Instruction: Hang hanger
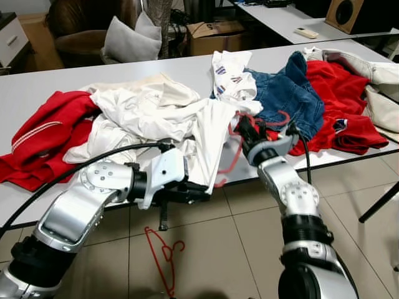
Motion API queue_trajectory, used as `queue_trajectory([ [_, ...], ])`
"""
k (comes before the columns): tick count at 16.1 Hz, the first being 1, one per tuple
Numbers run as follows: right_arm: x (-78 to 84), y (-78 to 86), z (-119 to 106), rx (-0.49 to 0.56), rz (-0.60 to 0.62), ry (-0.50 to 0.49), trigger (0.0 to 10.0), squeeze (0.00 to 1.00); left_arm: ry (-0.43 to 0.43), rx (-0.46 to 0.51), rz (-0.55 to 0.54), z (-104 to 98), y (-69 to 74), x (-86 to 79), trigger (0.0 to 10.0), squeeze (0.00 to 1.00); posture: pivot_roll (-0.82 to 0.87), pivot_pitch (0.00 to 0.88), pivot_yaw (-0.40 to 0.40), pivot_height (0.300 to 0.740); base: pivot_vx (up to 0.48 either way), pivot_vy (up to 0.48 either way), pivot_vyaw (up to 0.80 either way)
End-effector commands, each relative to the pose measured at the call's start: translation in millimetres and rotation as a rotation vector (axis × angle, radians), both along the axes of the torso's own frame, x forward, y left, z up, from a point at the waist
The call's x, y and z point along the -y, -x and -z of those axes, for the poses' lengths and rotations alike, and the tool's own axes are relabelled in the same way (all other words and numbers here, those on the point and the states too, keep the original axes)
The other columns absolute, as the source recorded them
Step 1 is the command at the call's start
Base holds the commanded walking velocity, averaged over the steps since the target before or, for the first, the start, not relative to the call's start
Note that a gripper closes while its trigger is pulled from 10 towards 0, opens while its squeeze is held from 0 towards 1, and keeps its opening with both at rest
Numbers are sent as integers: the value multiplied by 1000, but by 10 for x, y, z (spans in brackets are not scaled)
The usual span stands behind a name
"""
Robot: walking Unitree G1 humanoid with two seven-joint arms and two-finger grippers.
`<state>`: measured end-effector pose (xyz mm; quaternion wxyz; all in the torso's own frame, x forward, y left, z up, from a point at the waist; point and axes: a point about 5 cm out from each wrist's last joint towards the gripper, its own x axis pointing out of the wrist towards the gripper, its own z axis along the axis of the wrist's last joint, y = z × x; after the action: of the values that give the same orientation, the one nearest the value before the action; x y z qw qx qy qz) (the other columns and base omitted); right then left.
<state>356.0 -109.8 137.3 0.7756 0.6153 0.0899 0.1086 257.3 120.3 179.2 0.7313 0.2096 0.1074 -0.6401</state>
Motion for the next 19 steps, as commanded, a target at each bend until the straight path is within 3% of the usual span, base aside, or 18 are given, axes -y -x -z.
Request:
queue_trajectory([
  [1,23,-54,-120,50,40,-24,10000,0,-3,-9,81,-25,59,84,0,0,-85,0,36,710,0,0,0],
  [6,-98,-65,-49,36,0,72,10000,0,91,-11,137,-195,77,219,0,0,-89,0,41,710,0,0,0],
  [9,-140,-73,-53,38,-9,69,10000,0,138,-28,164,-265,93,287,0,0,-87,0,43,710,0,0,0],
  [12,-187,-71,-90,53,-21,55,10000,0,121,-22,159,-235,48,343,0,0,-92,0,49,710,0,0,0],
  [16,-230,-96,-129,56,-28,65,10000,0,131,12,193,-222,7,603,0,0,-107,0,64,710,0,0,0],
  [18,-244,-103,-161,71,-32,83,10000,0,122,76,141,-176,-96,700,0,0,-121,0,75,710,0,0,0],
  [19,-235,-97,-177,83,-38,104,10000,0,119,134,68,-197,-212,676,0,0,-121,0,75,710,0,0,0],
])
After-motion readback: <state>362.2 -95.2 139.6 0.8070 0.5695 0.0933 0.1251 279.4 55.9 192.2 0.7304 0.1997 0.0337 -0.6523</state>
